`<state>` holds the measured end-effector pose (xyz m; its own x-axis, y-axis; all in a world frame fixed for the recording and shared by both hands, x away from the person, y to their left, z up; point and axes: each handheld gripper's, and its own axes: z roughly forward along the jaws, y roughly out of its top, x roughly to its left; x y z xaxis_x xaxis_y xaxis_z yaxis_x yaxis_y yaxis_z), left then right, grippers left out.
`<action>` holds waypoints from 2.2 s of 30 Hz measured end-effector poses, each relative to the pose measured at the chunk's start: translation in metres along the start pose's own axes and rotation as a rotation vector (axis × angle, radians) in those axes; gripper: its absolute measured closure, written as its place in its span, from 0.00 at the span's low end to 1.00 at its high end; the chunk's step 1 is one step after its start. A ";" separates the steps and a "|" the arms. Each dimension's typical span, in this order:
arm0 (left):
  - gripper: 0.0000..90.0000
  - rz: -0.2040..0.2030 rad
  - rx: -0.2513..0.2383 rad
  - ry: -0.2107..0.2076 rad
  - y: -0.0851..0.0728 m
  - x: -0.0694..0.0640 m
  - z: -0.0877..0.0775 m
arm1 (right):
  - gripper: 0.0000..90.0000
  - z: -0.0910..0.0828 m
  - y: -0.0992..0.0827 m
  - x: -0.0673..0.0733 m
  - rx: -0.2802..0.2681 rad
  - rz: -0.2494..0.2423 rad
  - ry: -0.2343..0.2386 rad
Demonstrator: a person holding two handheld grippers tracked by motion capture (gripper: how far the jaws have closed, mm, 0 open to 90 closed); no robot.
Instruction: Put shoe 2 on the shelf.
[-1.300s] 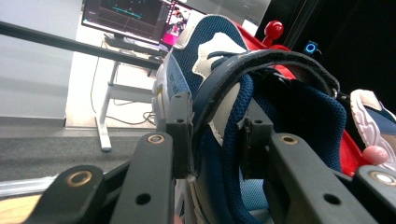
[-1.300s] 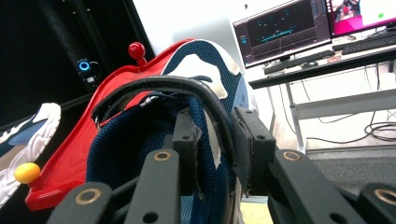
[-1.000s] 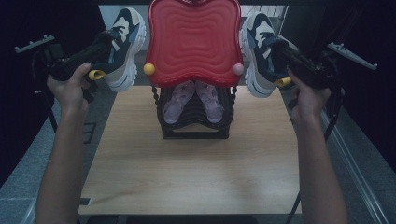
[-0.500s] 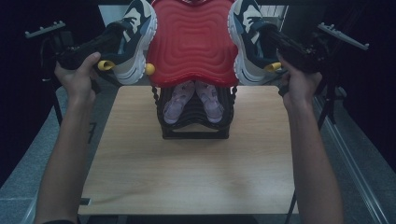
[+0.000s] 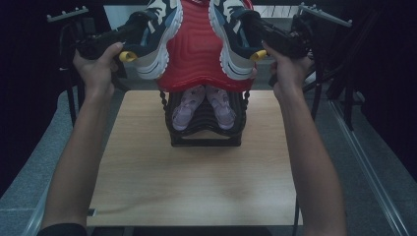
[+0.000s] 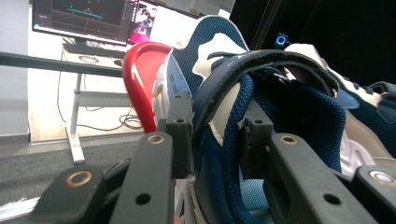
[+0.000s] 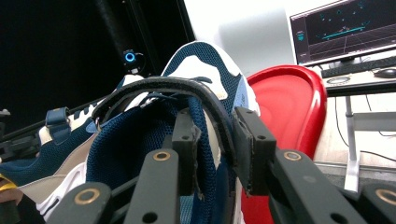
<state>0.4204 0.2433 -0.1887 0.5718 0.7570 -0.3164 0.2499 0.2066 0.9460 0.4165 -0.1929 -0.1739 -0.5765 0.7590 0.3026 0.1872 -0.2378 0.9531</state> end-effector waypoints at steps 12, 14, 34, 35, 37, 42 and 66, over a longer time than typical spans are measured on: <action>0.78 0.022 0.017 -0.006 0.004 -0.020 0.027 | 0.79 0.020 -0.004 -0.001 0.004 0.007 -0.013; 0.78 0.026 0.024 -0.001 0.002 -0.023 0.031 | 0.79 0.021 -0.005 -0.001 0.004 -0.002 -0.015; 0.78 0.060 0.034 0.043 -0.010 -0.033 0.056 | 0.78 0.030 -0.011 0.000 0.027 -0.027 -0.063; 0.78 0.067 0.037 0.048 -0.012 -0.033 0.057 | 0.78 0.030 -0.011 0.000 0.031 -0.030 -0.067; 0.78 0.077 0.044 0.059 -0.015 -0.034 0.061 | 0.78 0.032 -0.013 -0.001 0.035 -0.038 -0.077; 0.77 0.090 0.066 0.069 -0.025 -0.029 0.068 | 0.77 0.039 -0.020 0.000 0.061 -0.063 -0.104; 0.64 0.107 0.056 0.032 -0.031 -0.029 0.064 | 0.73 0.048 -0.021 0.004 0.079 -0.202 -0.133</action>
<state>0.4455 0.1752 -0.2136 0.5725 0.7923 -0.2110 0.2329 0.0896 0.9684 0.4485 -0.1561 -0.1932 -0.4995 0.8608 0.0979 0.1432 -0.0294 0.9893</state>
